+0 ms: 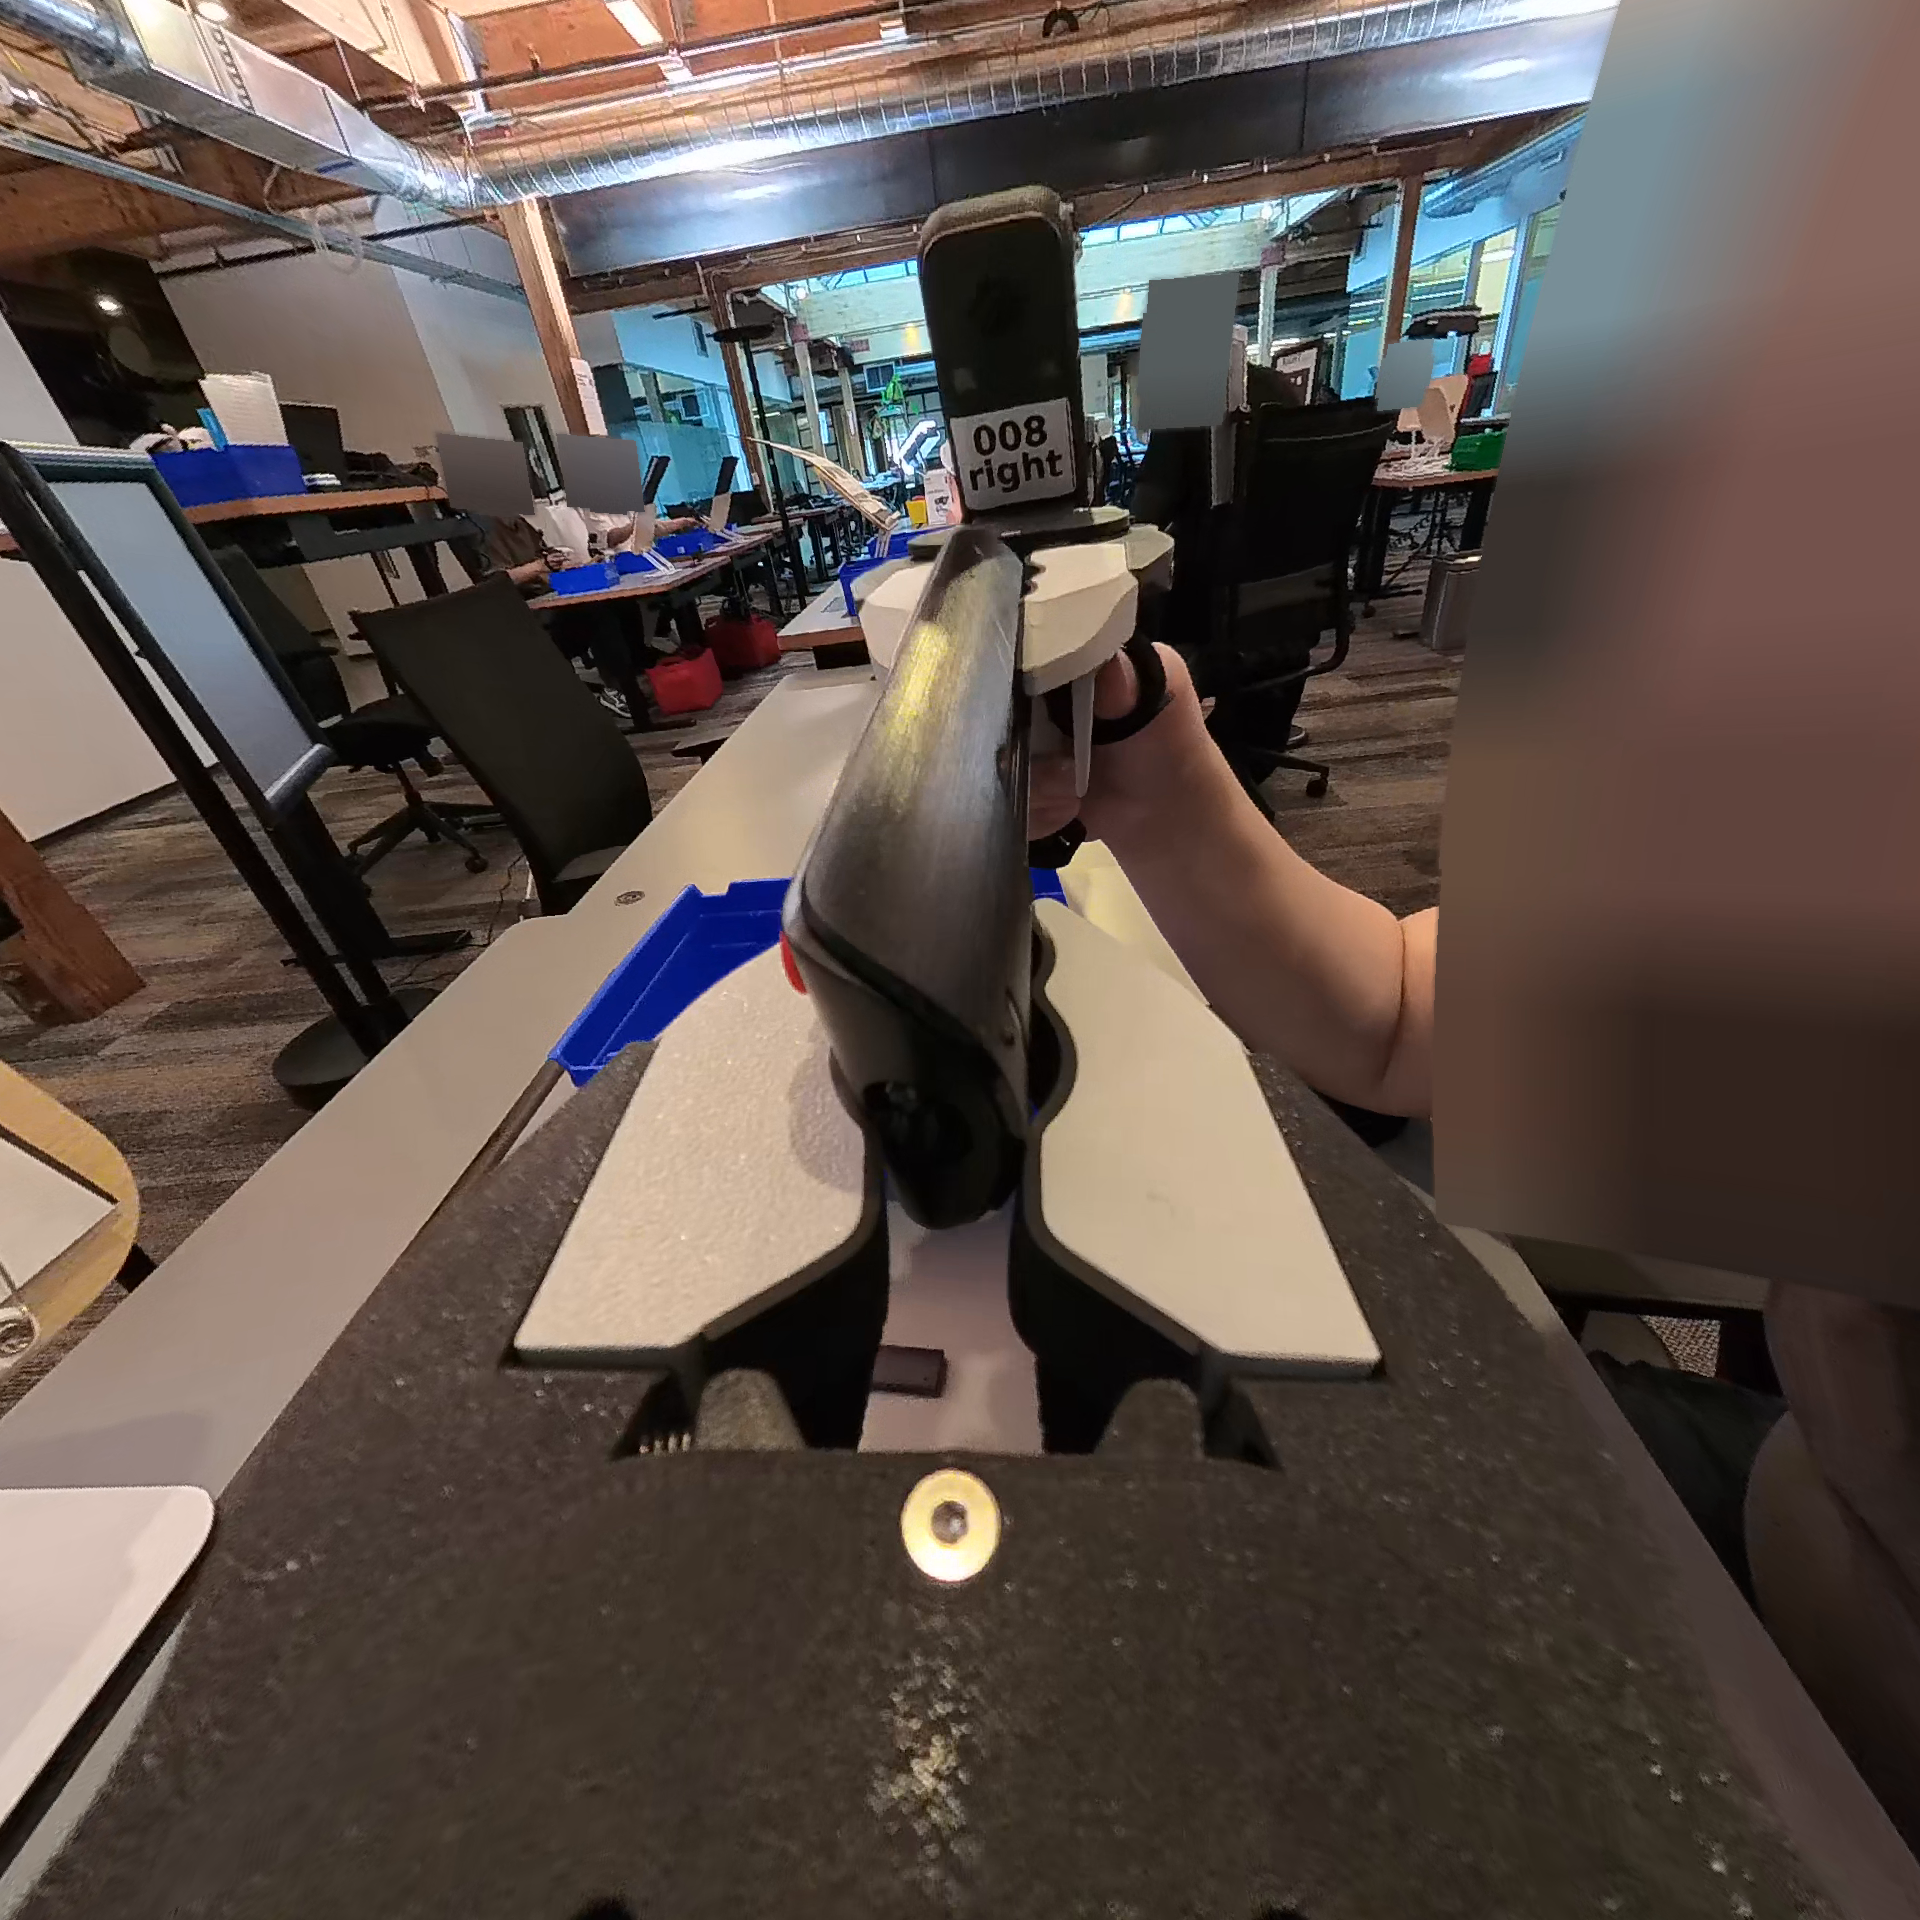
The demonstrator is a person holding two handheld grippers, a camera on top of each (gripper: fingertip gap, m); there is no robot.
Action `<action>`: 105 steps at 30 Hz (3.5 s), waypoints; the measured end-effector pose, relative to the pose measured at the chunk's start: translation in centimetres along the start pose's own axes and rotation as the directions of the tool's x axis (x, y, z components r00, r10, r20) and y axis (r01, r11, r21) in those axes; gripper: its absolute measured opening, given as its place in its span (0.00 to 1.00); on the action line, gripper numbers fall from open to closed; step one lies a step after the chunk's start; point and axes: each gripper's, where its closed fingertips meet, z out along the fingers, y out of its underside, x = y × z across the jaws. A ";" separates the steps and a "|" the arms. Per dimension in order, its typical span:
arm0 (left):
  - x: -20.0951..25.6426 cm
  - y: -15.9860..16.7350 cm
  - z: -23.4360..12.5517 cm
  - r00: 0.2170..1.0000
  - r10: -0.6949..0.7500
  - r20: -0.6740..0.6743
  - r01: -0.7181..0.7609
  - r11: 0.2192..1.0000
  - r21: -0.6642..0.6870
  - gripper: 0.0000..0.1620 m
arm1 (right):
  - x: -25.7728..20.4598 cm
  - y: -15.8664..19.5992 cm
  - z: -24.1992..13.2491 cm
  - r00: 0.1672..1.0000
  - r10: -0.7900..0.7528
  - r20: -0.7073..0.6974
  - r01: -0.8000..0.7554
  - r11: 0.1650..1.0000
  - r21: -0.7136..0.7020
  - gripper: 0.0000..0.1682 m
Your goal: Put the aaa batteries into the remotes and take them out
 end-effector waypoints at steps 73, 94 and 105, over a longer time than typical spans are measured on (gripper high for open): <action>-3.6 -0.1 0.0 0.936 0.056 0.347 -0.127 0.975 0.185 0.15 | 6.7 -2.4 -3.4 0.761 0.460 0.458 -0.628 0.344 0.698 0.24; -3.8 1.0 0.7 0.903 0.107 0.415 -0.175 0.976 0.129 0.14 | 7.2 -1.0 -2.4 0.621 0.510 0.595 -0.755 0.187 0.628 0.19; -3.6 2.4 2.0 0.943 -0.236 0.235 0.162 0.941 0.297 0.14 | 6.6 -1.3 -2.8 0.847 0.396 0.356 -0.507 0.395 0.766 0.18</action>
